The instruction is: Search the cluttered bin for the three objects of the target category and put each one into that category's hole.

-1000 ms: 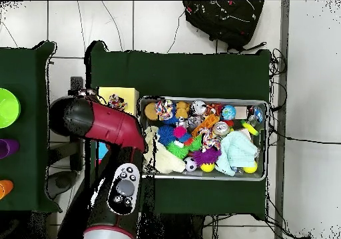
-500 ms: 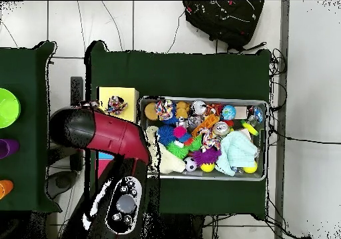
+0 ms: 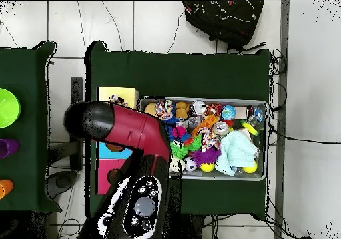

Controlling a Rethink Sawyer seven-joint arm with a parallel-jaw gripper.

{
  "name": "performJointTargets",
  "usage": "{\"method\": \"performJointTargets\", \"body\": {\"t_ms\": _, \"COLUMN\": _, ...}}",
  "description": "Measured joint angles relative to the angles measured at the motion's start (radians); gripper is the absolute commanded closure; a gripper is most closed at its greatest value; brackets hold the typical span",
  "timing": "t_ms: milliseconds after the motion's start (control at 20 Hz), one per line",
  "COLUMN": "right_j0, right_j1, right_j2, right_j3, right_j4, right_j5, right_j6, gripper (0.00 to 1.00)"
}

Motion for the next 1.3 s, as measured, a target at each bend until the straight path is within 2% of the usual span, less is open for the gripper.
{"method": "performJointTargets", "body": {"t_ms": 350, "right_j0": -0.023, "right_j1": 0.081, "right_j2": -0.023, "right_j3": -0.078, "right_j4": -0.012, "right_j5": -0.028, "right_j6": 0.0, "gripper": 1.0}}
{"method": "performJointTargets", "body": {"t_ms": 600, "right_j0": -0.013, "right_j1": 0.111, "right_j2": -0.023, "right_j3": -0.087, "right_j4": -0.013, "right_j5": -0.026, "right_j6": 0.0, "gripper": 1.0}}
{"method": "performJointTargets", "body": {"t_ms": 800, "right_j0": -0.01, "right_j1": 0.094, "right_j2": -0.023, "right_j3": -0.102, "right_j4": -0.015, "right_j5": 0.04, "right_j6": 0.0, "gripper": 1.0}}
{"method": "performJointTargets", "body": {"t_ms": 1050, "right_j0": -0.014, "right_j1": 0.056, "right_j2": -0.03, "right_j3": -0.156, "right_j4": -0.021, "right_j5": 0.184, "right_j6": 0.0, "gripper": 1.0}}
{"method": "performJointTargets", "body": {"t_ms": 1300, "right_j0": -0.014, "right_j1": 0.053, "right_j2": -0.04, "right_j3": -0.208, "right_j4": -0.021, "right_j5": 0.206, "right_j6": 0.0, "gripper": 1.0}}
